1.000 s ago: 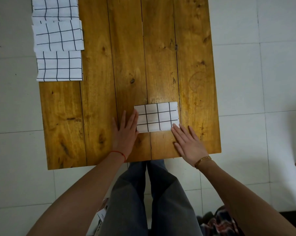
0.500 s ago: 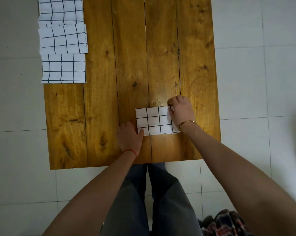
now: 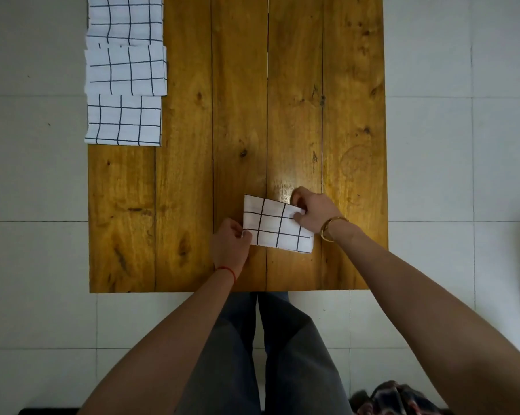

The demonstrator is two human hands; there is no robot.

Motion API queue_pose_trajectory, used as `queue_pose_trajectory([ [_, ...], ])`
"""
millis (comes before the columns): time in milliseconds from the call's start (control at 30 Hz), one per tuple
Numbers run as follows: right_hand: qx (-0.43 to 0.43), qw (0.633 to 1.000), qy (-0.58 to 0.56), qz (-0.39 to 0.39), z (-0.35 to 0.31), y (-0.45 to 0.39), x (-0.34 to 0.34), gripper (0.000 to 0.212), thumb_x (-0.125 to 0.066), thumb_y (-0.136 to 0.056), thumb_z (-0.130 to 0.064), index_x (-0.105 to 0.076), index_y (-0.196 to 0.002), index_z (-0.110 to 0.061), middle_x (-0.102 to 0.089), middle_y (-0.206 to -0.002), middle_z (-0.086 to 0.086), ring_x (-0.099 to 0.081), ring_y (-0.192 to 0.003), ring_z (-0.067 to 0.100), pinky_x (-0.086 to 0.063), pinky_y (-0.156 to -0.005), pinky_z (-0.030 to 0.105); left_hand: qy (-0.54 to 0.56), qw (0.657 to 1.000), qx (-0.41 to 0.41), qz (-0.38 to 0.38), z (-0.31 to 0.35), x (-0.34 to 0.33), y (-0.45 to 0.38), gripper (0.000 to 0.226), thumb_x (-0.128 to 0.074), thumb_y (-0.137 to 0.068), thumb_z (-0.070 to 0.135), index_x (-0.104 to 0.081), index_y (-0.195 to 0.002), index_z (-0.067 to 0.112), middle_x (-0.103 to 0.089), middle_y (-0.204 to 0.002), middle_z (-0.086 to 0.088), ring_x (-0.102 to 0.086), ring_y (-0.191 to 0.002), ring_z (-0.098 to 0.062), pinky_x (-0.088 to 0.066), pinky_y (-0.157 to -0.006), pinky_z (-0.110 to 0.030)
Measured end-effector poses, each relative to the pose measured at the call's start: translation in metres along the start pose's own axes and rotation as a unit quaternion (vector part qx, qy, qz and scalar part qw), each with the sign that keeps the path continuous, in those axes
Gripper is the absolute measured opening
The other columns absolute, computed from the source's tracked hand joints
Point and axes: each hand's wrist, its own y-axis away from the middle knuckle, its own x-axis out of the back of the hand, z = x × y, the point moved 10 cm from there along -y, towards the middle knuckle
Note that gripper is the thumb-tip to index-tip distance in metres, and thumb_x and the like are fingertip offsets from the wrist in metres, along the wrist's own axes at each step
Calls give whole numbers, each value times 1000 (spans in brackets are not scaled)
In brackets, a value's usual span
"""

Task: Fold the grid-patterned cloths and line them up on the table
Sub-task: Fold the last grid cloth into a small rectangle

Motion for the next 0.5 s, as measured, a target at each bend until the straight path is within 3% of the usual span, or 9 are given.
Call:
queue_pose_trajectory([
  [67, 1, 998, -60, -18, -5, 5, -4, 17, -61, -85, -21, -60, -102, -20, -63, -82, 6, -57, -74, 20, -45, -66, 28, 57, 998, 21, -10, -2, 3, 1, 19, -65, -87, 14, -55, -102, 12, -55, -80, 9, -56, -70, -8, -45, -59, -18],
  [133, -6, 995, -99, -19, -9, 9, -5, 5, -61, -88, -22, -64, -92, -24, -67, -83, 9, -60, -78, 20, -46, -70, 26, 135, 989, 58, -25, -6, 7, 3, 27, -66, -87, 14, -51, -110, 13, -57, -90, 7, -57, -78, -7, -47, -65, -17],
  [200, -21, 990, -137, -8, -14, 16, -3, 21, -62, -88, -19, -56, -72, -31, -71, -90, 13, -65, -87, 24, -45, -71, 24, 245, 964, 96, -46, -11, 9, 5, 37, -68, -87, 16, -48, -117, 15, -61, -104, 0, -62, -91, -13, -55, -78, -27],
  [267, -47, 981, -187, 5, -15, 25, 0, 34, -62, -86, -15, -48, -60, -30, -70, -102, 17, -64, -77, 23, -42, -61, 17, 338, 930, 129, -60, -9, 13, 12, 39, -68, -87, 13, -49, -120, 18, -61, -108, 0, -61, -98, -14, -56, -84, -31],
  [333, -68, 971, -231, 10, -21, 35, 3, 34, -61, -85, -13, -47, -58, -27, -69, -87, 16, -47, -56, 13, -34, -48, 11, 381, 911, 144, -69, -3, 20, 20, 35, -67, -88, 12, -51, -119, 16, -59, -105, 4, -59, -97, -11, -55, -84, -29],
  [400, -86, 960, -265, 3, -27, 48, 4, 25, -61, -85, -13, -54, -65, -25, -55, -68, 2, -40, -54, 9, -33, -49, 14, 384, 908, 153, -74, 2, 28, 31, 31, -67, -88, 14, -57, -118, 10, -60, -103, -1, -60, -96, -14, -55, -83, -28],
  [500, -97, 945, -312, 12, -36, 67, 9, 17, -62, -86, -14, -59, -70, -20, -50, -65, -4, -45, -59, 10, -36, -55, 21, 401, 899, 160, -70, 9, 44, 50, 6, -65, -89, 12, -61, -92, 10, -59, -88, -5, -59, -92, -18, -53, -77, -26],
])
